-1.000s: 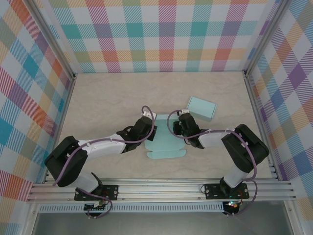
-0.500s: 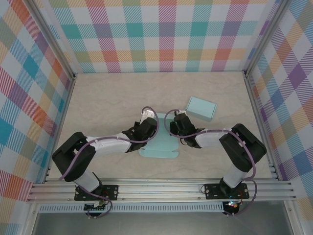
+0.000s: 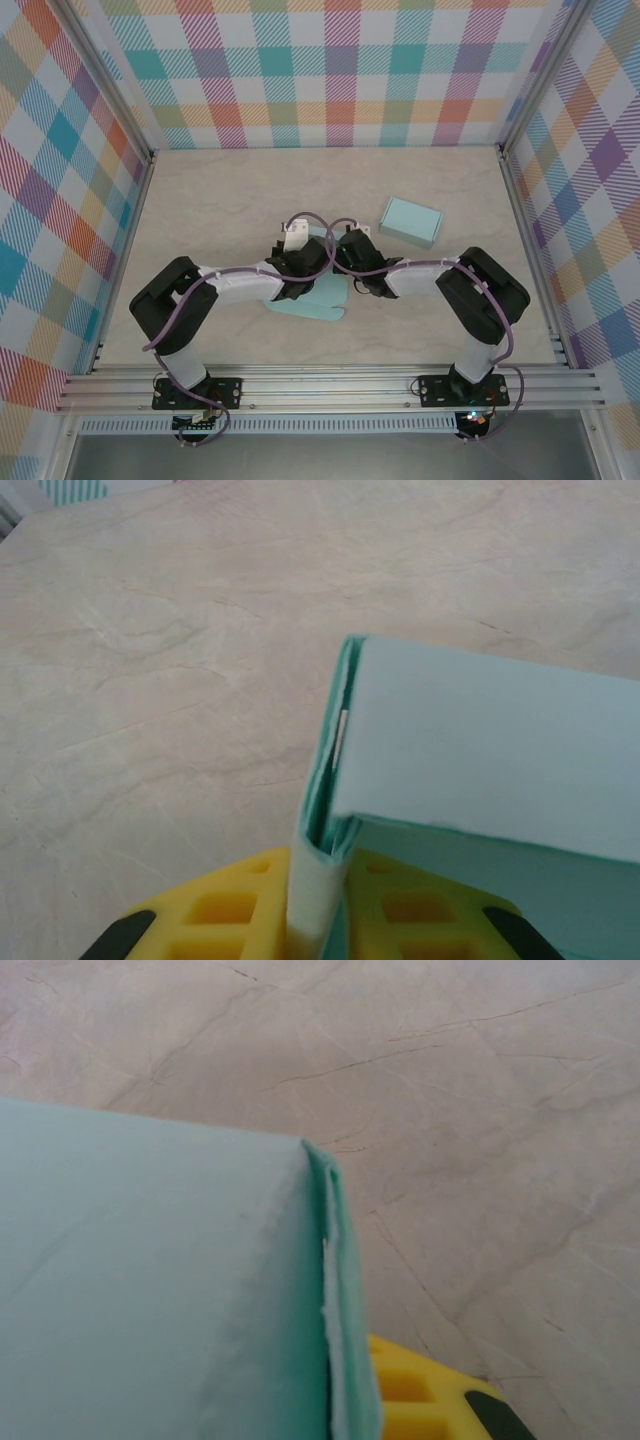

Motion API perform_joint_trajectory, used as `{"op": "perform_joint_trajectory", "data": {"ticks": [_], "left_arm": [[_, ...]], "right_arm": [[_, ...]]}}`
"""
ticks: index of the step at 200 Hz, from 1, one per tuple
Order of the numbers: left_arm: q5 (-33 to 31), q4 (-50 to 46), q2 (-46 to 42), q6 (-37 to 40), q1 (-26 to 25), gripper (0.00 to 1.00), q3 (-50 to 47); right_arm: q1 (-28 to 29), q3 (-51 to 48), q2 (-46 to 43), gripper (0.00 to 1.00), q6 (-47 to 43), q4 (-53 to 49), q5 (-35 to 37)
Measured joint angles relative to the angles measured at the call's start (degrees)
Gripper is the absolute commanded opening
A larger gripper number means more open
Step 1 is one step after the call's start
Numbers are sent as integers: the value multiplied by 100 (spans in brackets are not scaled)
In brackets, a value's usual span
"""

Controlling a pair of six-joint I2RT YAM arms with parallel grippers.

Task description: Fold the paper box

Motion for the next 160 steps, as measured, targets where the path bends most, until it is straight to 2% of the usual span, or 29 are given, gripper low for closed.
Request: {"op": "perform_joint_trajectory", "data": {"ticks": [19,32,43,68,110,127,141,160], "left_arm": [[85,33,-7,-138,120,7,-20],[227,118,-33,-109,179,5,-118],[345,280,-103,-42,214,7,-267],[728,730,-361,205,308,21,-573],[1239,918,-549,251,437,30,-800],[1360,892,-632,251,439,30,-909],[1375,872,-688,212,439,22,-964],[1327,745,-699,205,439,18,-966]], "right_arm": [[57,26,7,0,118,-42,-13],[87,66,24,0,136,-66,-20],[92,114,37,0,138,-118,-22],[90,201,50,0,232,-282,-9],[90,304,61,0,645,-525,-52],[92,308,61,0,739,-551,-105],[92,310,61,0,778,-557,-142],[105,328,61,0,774,-575,-157]]}}
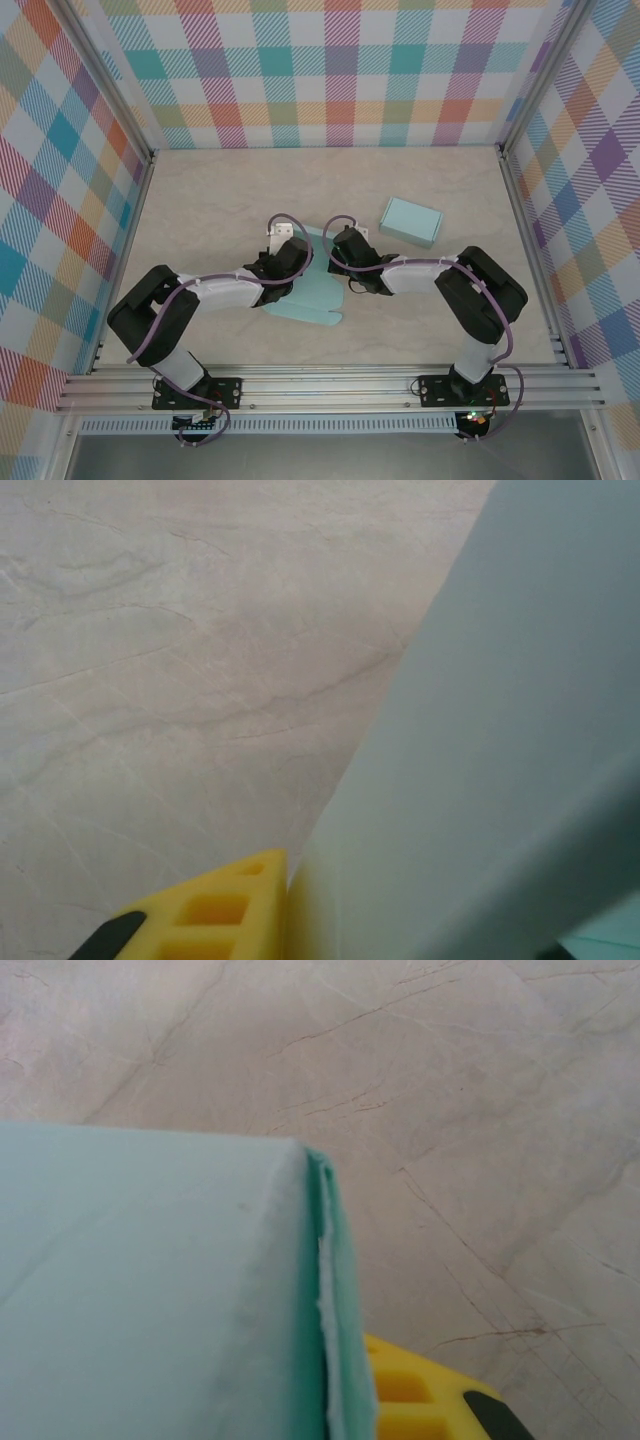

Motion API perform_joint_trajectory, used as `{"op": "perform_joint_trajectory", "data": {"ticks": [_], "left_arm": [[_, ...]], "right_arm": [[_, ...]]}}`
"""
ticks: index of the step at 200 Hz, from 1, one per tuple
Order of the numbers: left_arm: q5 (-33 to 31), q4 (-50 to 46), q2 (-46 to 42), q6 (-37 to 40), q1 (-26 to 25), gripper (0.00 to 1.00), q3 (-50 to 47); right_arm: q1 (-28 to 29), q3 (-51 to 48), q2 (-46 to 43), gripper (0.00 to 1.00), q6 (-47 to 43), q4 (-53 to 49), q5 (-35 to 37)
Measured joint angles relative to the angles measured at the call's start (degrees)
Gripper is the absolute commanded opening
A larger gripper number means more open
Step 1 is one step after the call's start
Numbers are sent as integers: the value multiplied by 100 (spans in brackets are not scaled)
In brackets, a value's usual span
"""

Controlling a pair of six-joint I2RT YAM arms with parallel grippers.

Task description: Fold the paper box

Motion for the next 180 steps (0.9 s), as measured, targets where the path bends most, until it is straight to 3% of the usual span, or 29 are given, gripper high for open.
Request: {"op": "perform_joint_trajectory", "data": {"ticks": [24,40,78,108,148,180], "left_arm": [[-125,-304,0,-46,-7,9,4],[-188,-516,2,-85,-37,9,7],[-149,-518,-37,-466,-28,35,61],[402,-400,-595,-691,-4,59,-20],[1062,-400,-1768,-887,7,66,-177],[1388,-855,-2232,-966,133,70,-181]], "right_arm": [[85,46,2,0,-68,-81,13],[142,83,11,0,-131,-133,48],[184,175,42,0,-52,-317,122],[190,352,66,0,-13,-636,177],[203,590,66,0,-17,-1209,201],[205,852,50,0,-61,-1897,149]]}}
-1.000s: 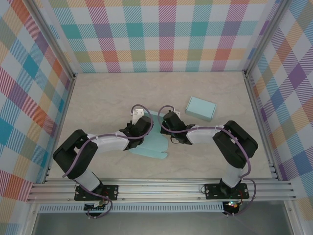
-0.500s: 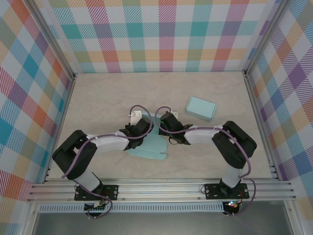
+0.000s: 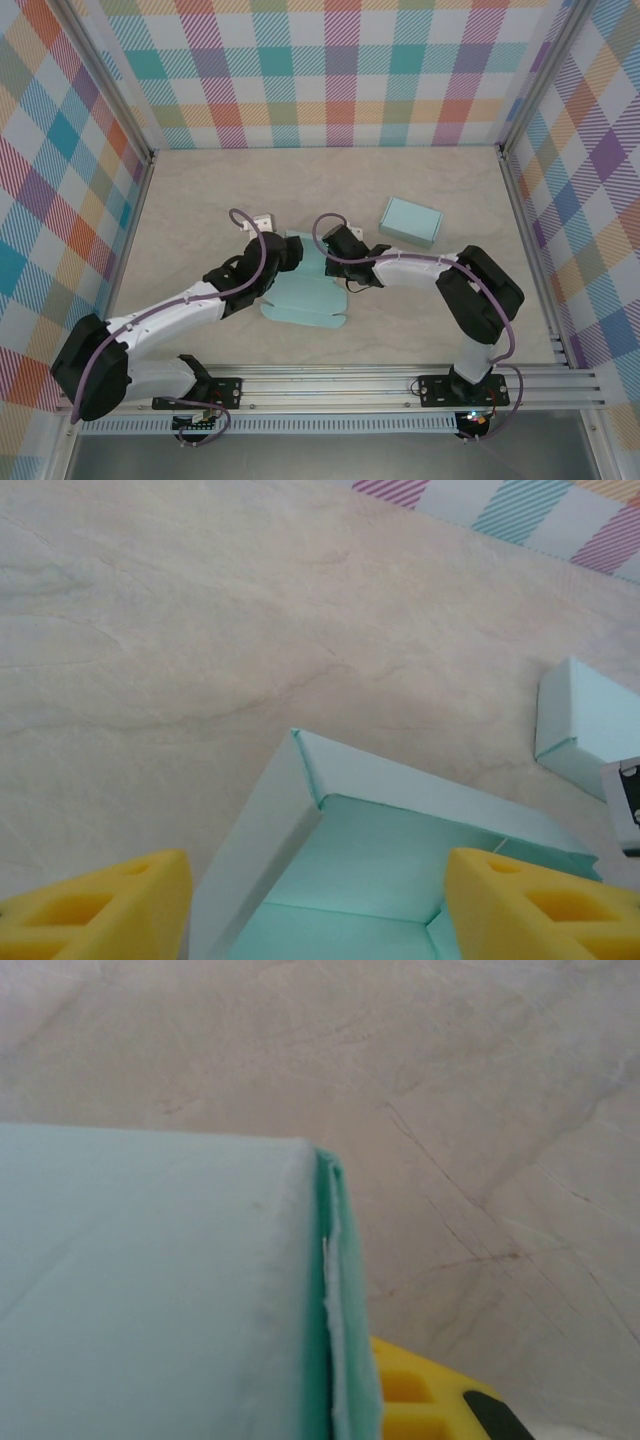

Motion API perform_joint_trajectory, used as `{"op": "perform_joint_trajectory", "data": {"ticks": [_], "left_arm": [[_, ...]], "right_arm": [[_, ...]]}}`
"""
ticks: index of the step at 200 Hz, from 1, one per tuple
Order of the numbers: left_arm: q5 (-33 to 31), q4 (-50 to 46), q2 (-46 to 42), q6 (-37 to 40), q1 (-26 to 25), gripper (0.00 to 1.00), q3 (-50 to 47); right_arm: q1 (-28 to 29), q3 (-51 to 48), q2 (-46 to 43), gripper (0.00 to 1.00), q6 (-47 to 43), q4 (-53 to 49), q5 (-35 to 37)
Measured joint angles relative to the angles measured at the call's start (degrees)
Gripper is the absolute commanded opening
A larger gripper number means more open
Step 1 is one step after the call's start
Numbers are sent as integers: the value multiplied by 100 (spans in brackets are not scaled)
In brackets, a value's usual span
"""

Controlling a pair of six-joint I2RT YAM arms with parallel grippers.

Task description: Fold the paper box

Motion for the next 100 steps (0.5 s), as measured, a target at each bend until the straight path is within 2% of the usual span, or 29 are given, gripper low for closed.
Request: {"op": "perform_joint_trajectory", "data": {"ticks": [25,52,100], "left_arm": [[201,-514,-166,4,164,73,35],[319,-968,-367,2,280,81,136],[485,-1355,-815,2,481,87,146]], "right_arm": [[0,151,-70,0,-70,-640,-85],[-7,407,-140,0,-315,-1537,-251],[-269,1025,-138,0,-966,-2946,-957]]}}
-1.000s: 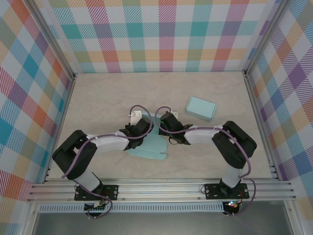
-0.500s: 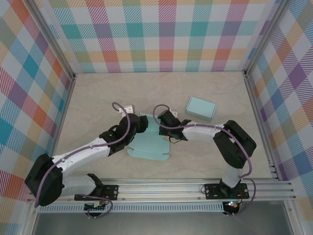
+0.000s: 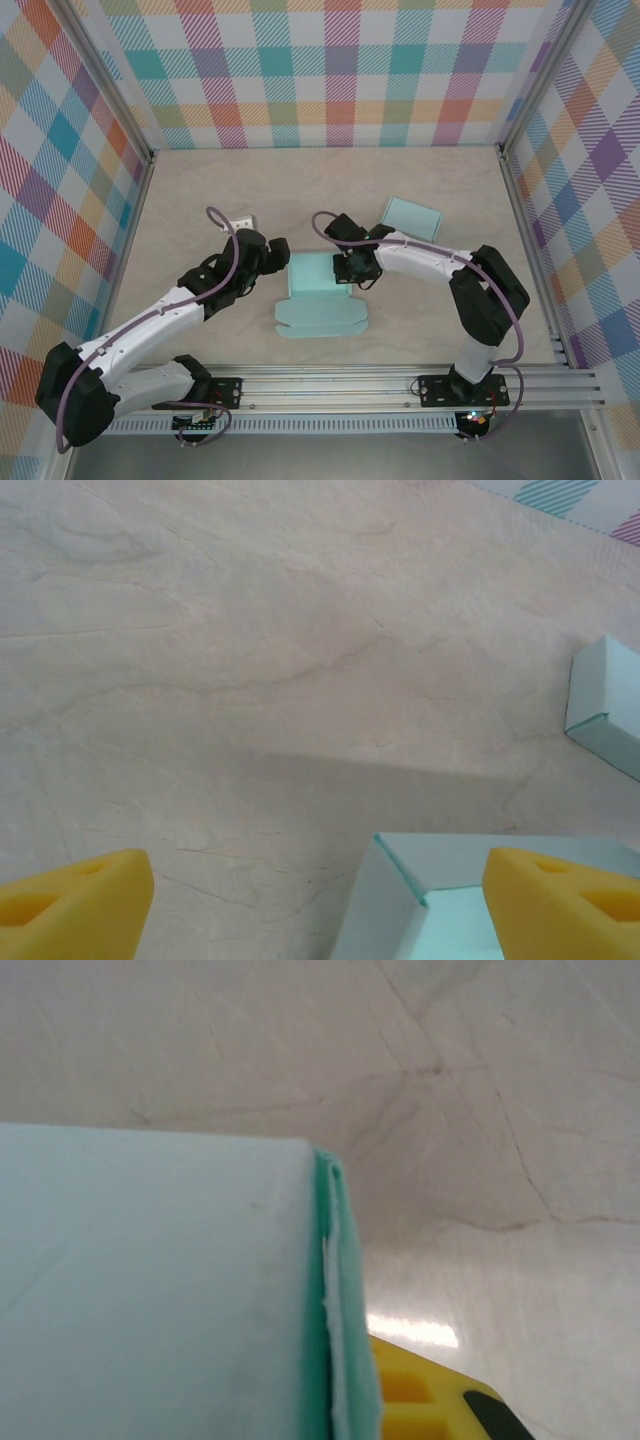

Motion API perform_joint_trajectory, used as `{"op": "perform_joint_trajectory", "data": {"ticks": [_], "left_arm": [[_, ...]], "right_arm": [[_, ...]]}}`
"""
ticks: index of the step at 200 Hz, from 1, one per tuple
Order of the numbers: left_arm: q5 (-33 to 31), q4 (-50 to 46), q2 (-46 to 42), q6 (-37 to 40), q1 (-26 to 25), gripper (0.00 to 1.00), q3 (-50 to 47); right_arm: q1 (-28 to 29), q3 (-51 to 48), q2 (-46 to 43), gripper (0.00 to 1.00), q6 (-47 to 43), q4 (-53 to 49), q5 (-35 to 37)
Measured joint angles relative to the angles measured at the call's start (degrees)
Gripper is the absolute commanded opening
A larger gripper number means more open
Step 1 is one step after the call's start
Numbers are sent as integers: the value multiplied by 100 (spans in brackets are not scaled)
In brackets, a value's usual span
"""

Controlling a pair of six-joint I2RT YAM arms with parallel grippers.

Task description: Fold the paper box

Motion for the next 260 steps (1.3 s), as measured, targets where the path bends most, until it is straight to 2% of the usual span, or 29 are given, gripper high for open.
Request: {"op": "perform_joint_trajectory", "data": {"ticks": [25,47,145,195,222,243,260], "left_arm": [[24,-118,-120,-7,79,92,0],[-4,-258,-234,-4,131,100,0],[-426,-669,-564,-39,153,100,-2],[-708,-710,-634,-168,153,100,-2],[-892,-713,-634,-229,153,100,-22],[-1001,-723,-627,-323,170,100,-76],[-1029,-719,-616,-339,197,100,-101]], "right_arm": [[-219,203,122,0,-317,-640,-111],[-328,442,525,0,-551,-1093,70],[-297,2669,2520,0,-1036,-3106,1158],[-103,3432,3158,0,-1379,-3759,1515],[-85,3386,3165,35,-1508,-3703,1613],[-85,3279,3049,52,-1585,-3661,1862],[-87,3226,2898,58,-1665,-3458,1891]]}}
